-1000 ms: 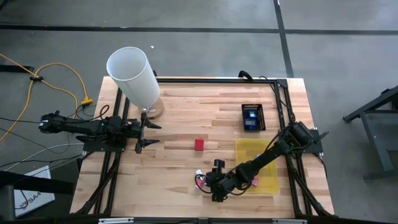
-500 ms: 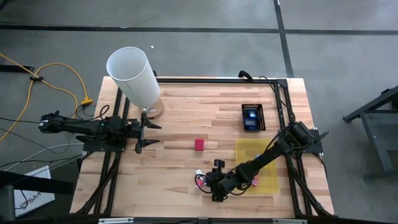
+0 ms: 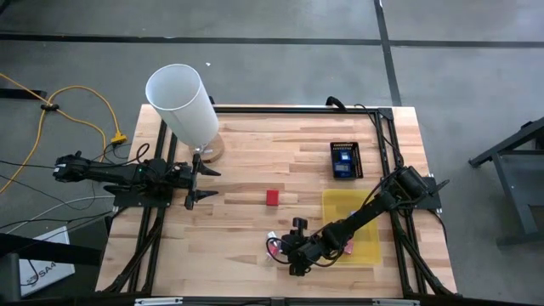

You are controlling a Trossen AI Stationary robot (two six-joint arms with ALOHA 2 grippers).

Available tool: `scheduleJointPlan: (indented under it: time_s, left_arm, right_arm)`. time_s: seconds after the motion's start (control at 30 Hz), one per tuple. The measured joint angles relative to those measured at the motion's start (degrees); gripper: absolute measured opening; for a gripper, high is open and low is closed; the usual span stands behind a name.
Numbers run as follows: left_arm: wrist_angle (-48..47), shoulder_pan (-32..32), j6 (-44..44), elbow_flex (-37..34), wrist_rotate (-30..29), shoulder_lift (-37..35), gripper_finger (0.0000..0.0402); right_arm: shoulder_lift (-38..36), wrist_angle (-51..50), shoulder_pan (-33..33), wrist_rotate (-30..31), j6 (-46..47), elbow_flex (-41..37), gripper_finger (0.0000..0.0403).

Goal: Pick & Place Office items
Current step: Put the purple charger adapter into the yellow bin

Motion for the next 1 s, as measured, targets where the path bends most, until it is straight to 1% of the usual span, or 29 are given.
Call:
scheduleJointPlan:
  time_s: [0.27, 0.5, 0.63, 0.73, 1.0]
  left_arm:
    - [0.0, 0.0, 0.0, 0.0, 0.0, 0.0, 0.0293]
    - [0.0, 0.0, 0.0, 0.0, 0.0, 0.0, 0.0293]
    - [0.0, 0.0, 0.0, 0.0, 0.0, 0.0, 0.0293]
    - [0.0, 0.0, 0.0, 0.0, 0.0, 0.0, 0.0293]
    - [0.0, 0.0, 0.0, 0.0, 0.0, 0.0, 0.0293]
  right_arm:
    - [-1.6, -0.7, 0.0, 0.2, -0.5, 0.0, 0.0145]
    - [-7.6, -2.4, 0.0, 4.8, -4.8, 0.0, 0.0145]
    - [-10.2, -3.8, 0.0, 7.9, -5.0, 0.0, 0.0145]
    - [-11.2, -4.1, 0.0, 9.0, -5.0, 0.0, 0.0145]
    - [-11.5, -4.9, 0.0, 9.2, -5.0, 0.0, 0.0145]
